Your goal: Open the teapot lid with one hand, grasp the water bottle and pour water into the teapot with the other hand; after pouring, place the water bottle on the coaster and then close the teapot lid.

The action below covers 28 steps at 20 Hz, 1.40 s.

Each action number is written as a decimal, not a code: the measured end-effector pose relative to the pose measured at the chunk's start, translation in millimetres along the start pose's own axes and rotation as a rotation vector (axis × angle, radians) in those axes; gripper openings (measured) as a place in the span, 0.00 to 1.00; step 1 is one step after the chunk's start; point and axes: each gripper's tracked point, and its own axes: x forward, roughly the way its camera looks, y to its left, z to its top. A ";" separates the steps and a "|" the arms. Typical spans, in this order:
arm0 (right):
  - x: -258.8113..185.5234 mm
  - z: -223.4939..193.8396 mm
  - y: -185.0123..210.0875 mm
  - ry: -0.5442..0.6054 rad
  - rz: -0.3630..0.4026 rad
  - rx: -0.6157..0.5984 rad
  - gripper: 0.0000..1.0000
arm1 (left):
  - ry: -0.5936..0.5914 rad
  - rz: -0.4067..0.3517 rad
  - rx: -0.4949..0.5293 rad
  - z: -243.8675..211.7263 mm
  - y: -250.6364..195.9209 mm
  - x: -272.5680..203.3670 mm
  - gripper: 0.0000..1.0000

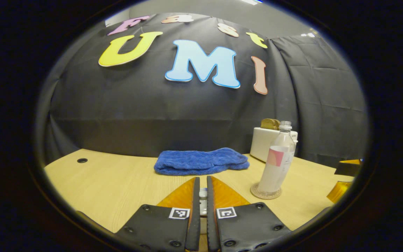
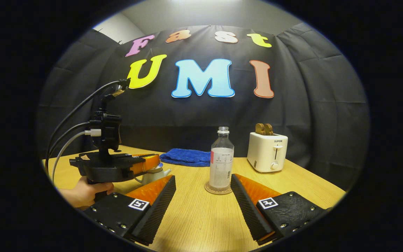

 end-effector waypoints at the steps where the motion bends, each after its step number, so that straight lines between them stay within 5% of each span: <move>1: -0.4 -2.0 0.0 0.005 -0.001 0.000 0.97 | -0.001 0.001 -0.003 -0.9 0.7 0.2 0.15; 16: 4.6 -14.2 -6.4 0.035 -0.039 -0.030 0.98 | 0.002 0.011 -0.024 -2.5 -1.4 -10.5 0.17; 18: 3.4 -12.7 -6.8 0.027 -0.048 -0.032 0.98 | -0.011 0.018 -0.042 4.3 -1.0 -23.5 0.31; 19: 1.5 -10.9 -7.1 0.018 -0.055 -0.032 0.98 | -0.017 0.019 -0.047 6.2 -2.0 -29.6 0.23; 25: -20.4 -2.6 -9.1 -0.016 -0.093 -0.040 0.98 | -0.064 0.026 0.005 23.0 -18.5 -79.3 0.48; 28: -39.1 5.1 -9.7 -0.025 -0.096 -0.032 0.98 | -0.043 0.008 -0.033 17.6 -29.4 -103.9 0.51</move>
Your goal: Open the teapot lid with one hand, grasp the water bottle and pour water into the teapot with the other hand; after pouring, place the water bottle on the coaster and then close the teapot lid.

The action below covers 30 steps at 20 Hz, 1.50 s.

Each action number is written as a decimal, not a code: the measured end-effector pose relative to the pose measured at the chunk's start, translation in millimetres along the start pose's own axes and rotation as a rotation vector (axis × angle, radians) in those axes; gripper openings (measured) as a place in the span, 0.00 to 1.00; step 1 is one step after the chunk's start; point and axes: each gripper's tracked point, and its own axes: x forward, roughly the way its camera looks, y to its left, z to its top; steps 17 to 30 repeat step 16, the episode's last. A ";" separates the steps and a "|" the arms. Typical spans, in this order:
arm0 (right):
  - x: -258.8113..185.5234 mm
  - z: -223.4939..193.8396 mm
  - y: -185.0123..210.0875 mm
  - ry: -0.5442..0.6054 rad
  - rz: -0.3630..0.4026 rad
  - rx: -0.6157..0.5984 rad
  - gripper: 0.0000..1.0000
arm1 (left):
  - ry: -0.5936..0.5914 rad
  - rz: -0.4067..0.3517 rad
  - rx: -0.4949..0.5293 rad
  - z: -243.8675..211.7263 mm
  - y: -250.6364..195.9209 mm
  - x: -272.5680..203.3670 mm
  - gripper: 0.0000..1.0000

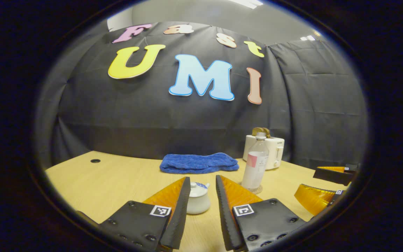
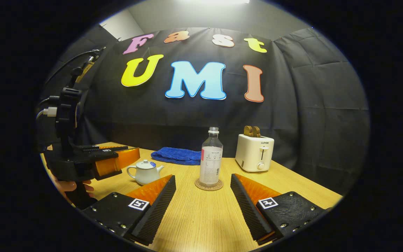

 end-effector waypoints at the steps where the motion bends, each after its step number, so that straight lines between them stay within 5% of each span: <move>1: -6.4 3.7 -1.9 -0.008 -0.001 0.004 0.98 | 0.003 0.004 -0.009 -3.4 0.0 -8.1 0.50; 8: -48.1 23.7 -14.5 -0.050 0.012 0.011 0.97 | -0.002 0.093 0.000 -1.3 6.5 -70.5 0.70; 16: -81.2 29.7 -32.9 -0.082 0.005 0.017 0.97 | -0.037 0.115 0.071 14.9 -25.2 -123.5 0.71; 30: -81.2 29.7 -32.9 -0.082 0.005 0.017 0.97 | -0.037 0.115 0.071 14.9 -25.2 -123.5 0.71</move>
